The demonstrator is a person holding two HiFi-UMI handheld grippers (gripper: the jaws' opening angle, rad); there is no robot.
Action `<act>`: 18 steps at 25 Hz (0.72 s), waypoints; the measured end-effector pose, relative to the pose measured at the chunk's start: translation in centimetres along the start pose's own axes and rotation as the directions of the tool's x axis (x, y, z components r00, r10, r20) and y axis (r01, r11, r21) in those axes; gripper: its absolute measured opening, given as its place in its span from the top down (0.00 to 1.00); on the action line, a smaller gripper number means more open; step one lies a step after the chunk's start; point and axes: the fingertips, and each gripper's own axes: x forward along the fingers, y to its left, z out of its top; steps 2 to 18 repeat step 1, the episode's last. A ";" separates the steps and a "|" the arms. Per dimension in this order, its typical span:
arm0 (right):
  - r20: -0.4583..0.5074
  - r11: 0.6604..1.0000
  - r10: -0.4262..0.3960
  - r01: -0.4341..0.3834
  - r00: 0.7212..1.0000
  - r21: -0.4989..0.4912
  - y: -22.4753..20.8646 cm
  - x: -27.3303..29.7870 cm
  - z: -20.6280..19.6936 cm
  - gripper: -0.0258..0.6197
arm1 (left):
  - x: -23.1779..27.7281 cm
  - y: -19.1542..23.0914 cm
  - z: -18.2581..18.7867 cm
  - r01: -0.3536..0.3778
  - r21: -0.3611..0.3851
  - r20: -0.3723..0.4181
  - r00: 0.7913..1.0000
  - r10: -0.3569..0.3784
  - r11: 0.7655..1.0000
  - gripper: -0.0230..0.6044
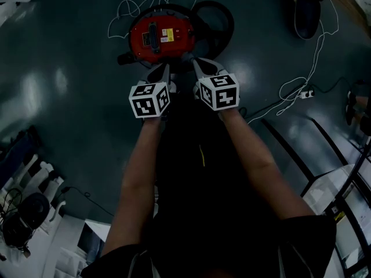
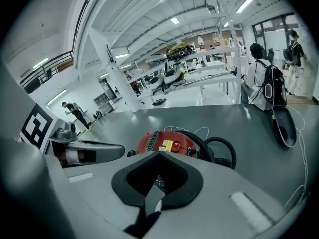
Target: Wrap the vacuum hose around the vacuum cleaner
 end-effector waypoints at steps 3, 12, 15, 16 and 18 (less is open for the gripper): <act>-0.002 1.000 0.001 -0.001 1.000 0.000 -0.1 0.2 -0.1 0.97 | 0.2 0.0 -0.1 0.000 0.006 -0.003 1.000 0.000 1.000 0.95; -0.002 1.000 0.001 -0.001 1.000 0.000 -0.1 0.2 -0.1 0.97 | 0.2 0.0 -0.1 0.000 0.006 -0.003 1.000 0.000 1.000 0.95; -0.002 1.000 0.001 -0.001 1.000 0.000 -0.1 0.2 -0.1 0.97 | 0.2 0.0 -0.1 0.000 0.006 -0.003 1.000 0.000 1.000 0.95; -0.002 1.000 0.001 -0.001 1.000 0.000 -0.1 0.2 -0.1 0.97 | 0.2 0.0 -0.1 0.000 0.006 -0.003 1.000 0.000 1.000 0.95; -0.002 1.000 0.001 -0.001 1.000 0.000 -0.1 0.2 -0.1 0.97 | 0.2 0.0 -0.1 0.000 0.006 -0.003 1.000 0.000 1.000 0.95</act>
